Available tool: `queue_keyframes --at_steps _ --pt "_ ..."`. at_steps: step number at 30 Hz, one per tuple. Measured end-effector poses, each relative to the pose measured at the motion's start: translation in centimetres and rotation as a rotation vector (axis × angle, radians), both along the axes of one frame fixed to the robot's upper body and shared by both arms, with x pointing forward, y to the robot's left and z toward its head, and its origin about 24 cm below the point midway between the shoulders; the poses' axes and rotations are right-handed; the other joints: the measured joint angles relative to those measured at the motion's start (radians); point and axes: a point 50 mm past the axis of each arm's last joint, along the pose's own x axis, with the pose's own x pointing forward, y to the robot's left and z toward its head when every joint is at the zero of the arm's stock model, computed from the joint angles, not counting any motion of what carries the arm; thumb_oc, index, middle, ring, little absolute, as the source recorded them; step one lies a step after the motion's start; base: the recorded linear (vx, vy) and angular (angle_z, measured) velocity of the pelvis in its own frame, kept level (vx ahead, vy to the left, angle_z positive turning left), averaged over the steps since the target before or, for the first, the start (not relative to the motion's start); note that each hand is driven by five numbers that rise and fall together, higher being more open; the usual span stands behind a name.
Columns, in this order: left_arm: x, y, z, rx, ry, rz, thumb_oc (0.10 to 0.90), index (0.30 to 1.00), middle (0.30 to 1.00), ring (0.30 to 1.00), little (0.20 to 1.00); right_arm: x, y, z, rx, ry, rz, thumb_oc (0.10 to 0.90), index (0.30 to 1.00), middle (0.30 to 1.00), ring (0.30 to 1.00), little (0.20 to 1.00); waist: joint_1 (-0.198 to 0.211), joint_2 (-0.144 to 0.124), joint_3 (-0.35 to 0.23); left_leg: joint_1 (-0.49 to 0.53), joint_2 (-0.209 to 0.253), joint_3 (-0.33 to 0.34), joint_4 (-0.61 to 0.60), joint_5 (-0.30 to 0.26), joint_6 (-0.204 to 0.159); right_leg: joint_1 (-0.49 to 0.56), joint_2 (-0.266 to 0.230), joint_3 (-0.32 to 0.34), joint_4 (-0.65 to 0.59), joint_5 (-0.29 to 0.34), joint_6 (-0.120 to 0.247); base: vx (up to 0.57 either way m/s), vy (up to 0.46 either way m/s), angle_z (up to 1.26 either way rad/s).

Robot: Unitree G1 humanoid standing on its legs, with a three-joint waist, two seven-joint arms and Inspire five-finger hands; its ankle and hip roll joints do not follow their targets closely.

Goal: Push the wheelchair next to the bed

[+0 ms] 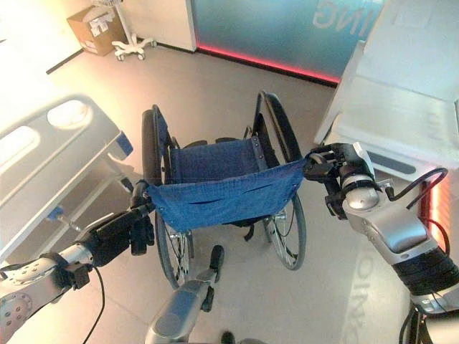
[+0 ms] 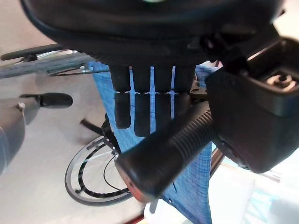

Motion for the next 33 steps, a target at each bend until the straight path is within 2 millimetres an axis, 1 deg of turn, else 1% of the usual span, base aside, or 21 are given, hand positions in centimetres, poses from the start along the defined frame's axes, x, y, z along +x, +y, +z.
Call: queue_keyframes --at_steps 1,2,3,4,5,7,8,11,13,15,17,20,22,25,26,28,29,30,31,32,33 --pt "-0.2 0.1 0.1 -0.002 0.0 0.002 0.4 0.3 0.3 0.3 0.3 0.0 0.0 0.1 -0.006 -0.004 0.008 0.4 0.3 0.3 0.3 0.3 0.015 0.003 -0.013 0.023 0.005 -0.018 -0.007 0.003 -0.001 0.001 -0.001 0.012 0.028 -0.033 0.001 0.58 0.086 -0.42" --pt "0.1 0.2 0.5 -0.002 -0.016 0.007 0.4 0.3 0.3 0.3 0.3 0.1 0.1 0.3 -0.009 -0.027 0.016 0.4 0.3 0.3 0.3 0.3 0.019 -0.018 -0.012 0.029 -0.019 0.004 0.0 0.07 0.007 -0.005 -0.027 -0.008 0.083 -0.068 0.009 0.39 0.053 -0.2" --pt "0.2 0.3 0.5 -0.004 -0.021 0.018 0.4 0.3 0.3 0.3 0.3 0.3 0.2 0.3 -0.008 -0.037 0.018 0.4 0.3 0.3 0.3 0.3 0.02 -0.017 -0.013 0.032 -0.027 0.003 0.01 0.076 0.015 -0.022 -0.029 -0.06 0.139 -0.063 0.027 0.5 0.066 -0.23" --pt "0.5 0.5 0.6 0.003 -0.026 0.036 0.4 0.3 0.3 0.3 0.3 0.6 0.7 0.2 -0.006 -0.046 0.024 0.4 0.3 0.3 0.3 0.3 0.039 -0.011 -0.016 0.055 -0.016 0.011 0.014 0.1 0.059 -0.122 -0.038 -0.194 0.362 -0.05 0.139 0.36 0.033 -0.32" --pt "0.5 0.7 0.7 0.014 -0.026 0.04 0.4 0.3 0.3 0.3 0.3 0.7 0.8 0.0 -0.001 -0.041 0.027 0.4 0.3 0.3 0.3 0.3 0.048 -0.01 -0.015 0.076 -0.012 0.032 0.011 0.126 0.102 -0.155 -0.05 -0.242 0.449 -0.029 0.183 0.47 0.041 -0.31" --pt "0.8 1.3 0.7 0.03 -0.013 0.051 0.4 0.3 0.3 0.3 0.3 1.1 1.4 -1.1 0.023 -0.004 0.025 0.4 0.3 0.3 0.3 0.3 0.065 -0.039 -0.013 0.131 -0.051 0.048 0.075 0.146 0.165 -0.229 -0.117 -0.284 0.738 0.105 0.409 0.45 0.035 -0.16" --pt "0.9 1.4 0.7 0.033 -0.013 0.055 0.4 0.3 0.3 0.3 0.3 1.1 1.5 -1.3 0.026 0.002 0.026 0.4 0.3 0.3 0.3 0.3 0.066 -0.046 -0.013 0.136 -0.056 0.063 0.095 0.126 0.185 -0.252 -0.128 -0.284 0.788 0.134 0.413 0.4 0.039 -0.12" --pt "1.7 2.6 1.6 0.076 -0.033 0.086 0.4 0.3 0.3 0.3 0.3 1.8 2.6 -1.0 0.035 -0.001 0.051 0.4 0.3 0.3 0.3 0.3 0.046 -0.056 -0.014 0.232 -0.065 0.048 0.006 0.121 0.204 -0.434 -0.206 -0.34 0.817 0.086 0.319 0.36 -0.037 0.17" --pt "2.5 3.2 2.1 0.077 -0.055 0.108 0.4 0.3 0.3 0.3 0.3 2.0 3.1 -0.9 0.029 -0.001 0.064 0.4 0.3 0.3 0.3 0.3 0.018 -0.056 -0.013 0.28 -0.061 0.02 -0.033 0.113 0.203 -0.498 -0.233 -0.38 0.616 0.062 0.278 0.34 -0.162 0.62" --pt "3.2 3.4 2.5 0.074 -0.075 0.118 0.4 0.3 0.3 0.3 0.3 2.1 3.1 -0.6 0.03 -0.01 0.067 0.4 0.3 0.3 0.3 0.3 -0.002 -0.059 -0.012 0.292 -0.063 -0.003 -0.033 0.096 0.202 -0.52 -0.247 -0.406 0.474 0.07 0.277 0.32 -0.223 0.6" --pt "3.9 3.8 2.8 0.069 -0.093 0.136 0.4 0.3 0.3 0.3 0.3 2.3 3.5 -0.4 0.03 -0.015 0.078 0.4 0.3 0.3 0.3 0.3 -0.021 -0.064 -0.009 0.319 -0.065 -0.01 -0.015 0.042 0.194 -0.569 -0.28 -0.437 0.283 0.105 0.308 0.45 -0.37 0.41" --pt "3.9 4.4 2.6 0.07 -0.087 0.172 0.4 0.3 0.3 0.3 0.3 2.4 3.9 0.0 0.041 -0.009 0.113 0.4 0.3 0.3 0.3 0.3 -0.068 -0.063 -0.001 0.37 -0.079 -0.023 0.026 -0.034 0.191 -0.613 -0.351 -0.44 0.059 0.262 0.315 0.48 -0.339 0.57" --pt "3.6 4.9 2.6 0.071 -0.097 0.199 0.4 0.3 0.3 0.3 0.3 2.0 4.3 -0.1 0.035 0.02 0.139 0.4 0.3 0.3 0.3 0.3 -0.081 -0.077 0.004 0.425 -0.073 -0.029 0.039 -0.089 0.171 -0.614 -0.385 -0.446 0.029 0.327 0.277 0.54 -0.389 0.64" --pt "3.1 5.9 2.8 0.1 -0.104 0.23 0.4 0.3 0.3 0.3 0.3 2.2 4.9 -0.4 0.04 0.101 0.187 0.4 0.3 0.3 0.3 0.3 -0.072 -0.122 -0.01 0.513 -0.051 -0.075 0.053 -0.166 0.112 -0.531 -0.333 -0.451 0.029 0.354 0.257 0.41 -0.295 0.45" --pt "3.0 6.0 2.7 0.099 -0.107 0.242 0.4 0.3 0.3 0.3 0.3 2.3 5.1 -0.3 0.038 0.111 0.198 0.4 0.3 0.3 0.3 0.3 -0.077 -0.121 -0.012 0.531 -0.038 -0.097 0.055 -0.178 0.098 -0.521 -0.314 -0.44 0.045 0.385 0.244 0.49 -0.414 0.63" --pt "3.0 6.3 3.3 0.109 -0.135 0.249 0.4 0.3 0.3 0.3 0.3 2.8 5.3 0.0 0.047 0.127 0.217 0.4 0.3 0.3 0.3 0.3 -0.055 -0.117 -0.015 0.514 0.018 -0.141 0.142 -0.208 0.042 -0.507 -0.25 -0.454 0.079 0.374 0.204 0.37 -0.415 0.24" --pt "3.0 6.7 3.8 0.12 -0.157 0.265 0.4 0.3 0.3 0.3 0.3 3.4 5.9 1.0 0.028 0.117 0.24 0.4 0.3 0.3 0.3 0.3 -0.023 -0.119 -0.015 0.438 0.038 -0.158 0.304 -0.228 0.002 -0.526 -0.227 -0.499 0.131 0.342 0.154 0.32 -0.385 -0.31" --pt "3.0 6.7 3.9 0.131 -0.162 0.268 0.4 0.3 0.3 0.3 0.3 3.7 6.1 1.3 0.021 0.113 0.245 0.4 0.3 0.3 0.3 0.3 -0.005 -0.12 -0.015 0.391 0.038 -0.16 0.409 -0.228 -0.002 -0.533 -0.224 -0.529 0.153 0.327 0.129 0.31 -0.37 -0.45" --pt "3.0 6.8 3.8 0.148 -0.16 0.269 0.4 0.3 0.3 0.3 0.3 4.1 6.5 1.6 0.016 0.109 0.255 0.4 0.3 0.3 0.3 0.3 0.019 -0.11 -0.015 0.295 0.04 -0.179 0.606 -0.173 -0.079 -0.529 -0.208 -0.555 0.179 0.292 0.081 0.33 -0.354 -0.33" --pt "2.8 6.8 3.5 0.152 -0.148 0.259 0.4 0.3 0.3 0.3 0.3 4.2 6.7 1.8 0.013 0.103 0.261 0.4 0.3 0.3 0.3 0.3 0.04 -0.103 -0.014 0.197 0.021 -0.214 0.783 -0.029 -0.095 -0.51 -0.207 -0.54 0.169 0.28 0.071 0.3 -0.297 -0.21" --pt "2.7 6.7 3.2 0.151 -0.139 0.253 0.4 0.3 0.3 0.3 0.3 4.2 6.8 1.8 0.013 0.104 0.264 0.4 0.3 0.3 0.3 0.3 0.048 -0.103 -0.012 0.152 0.003 -0.232 0.832 -0.014 -0.089 -0.493 -0.206 -0.519 0.155 0.264 0.06 0.41 -0.314 0.39"
